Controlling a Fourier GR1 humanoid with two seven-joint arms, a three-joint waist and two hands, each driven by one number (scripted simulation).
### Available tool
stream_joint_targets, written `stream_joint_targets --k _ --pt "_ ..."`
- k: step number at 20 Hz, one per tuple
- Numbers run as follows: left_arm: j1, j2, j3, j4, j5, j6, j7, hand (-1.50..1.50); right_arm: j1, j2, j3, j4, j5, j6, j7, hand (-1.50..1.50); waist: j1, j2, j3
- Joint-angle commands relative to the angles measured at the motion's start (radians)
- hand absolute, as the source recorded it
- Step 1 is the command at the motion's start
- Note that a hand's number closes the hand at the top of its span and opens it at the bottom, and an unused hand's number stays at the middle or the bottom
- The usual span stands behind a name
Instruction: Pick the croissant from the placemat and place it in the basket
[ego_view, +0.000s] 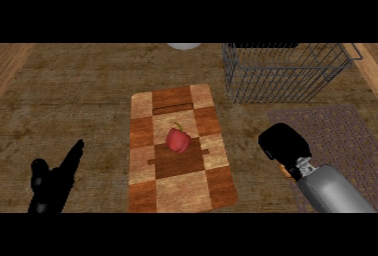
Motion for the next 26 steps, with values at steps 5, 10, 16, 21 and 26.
stream_joint_targets --k 5,10,16,21,26 --pt "0.019 -0.020 -0.025 0.035 0.016 -0.025 0.047 0.00 -0.032 0.412 -0.008 -0.093 -0.068 -0.092 0.534 1.50 0.029 0.020 0.001" --pt "0.003 -0.029 -0.022 0.038 0.009 -0.013 0.048 0.00 -0.027 0.418 -0.090 -0.295 -0.383 -0.389 0.588 1.50 0.031 0.022 0.009" --pt "-0.029 -0.050 -0.039 0.071 -0.011 -0.009 0.049 0.00 -0.241 0.420 -0.023 -0.452 -0.411 -0.602 0.864 1.50 0.022 0.015 -0.001" --pt "-0.005 -0.051 -0.033 0.068 -0.018 -0.010 0.045 0.00 -0.523 0.421 -0.095 -0.425 -0.349 -0.553 1.154 1.50 0.021 0.014 -0.002" --pt "-0.007 -0.039 0.002 0.106 -0.011 -0.025 0.011 0.00 -0.700 0.421 -0.283 -0.366 -0.323 -0.466 1.188 1.50 0.010 0.016 -0.002"
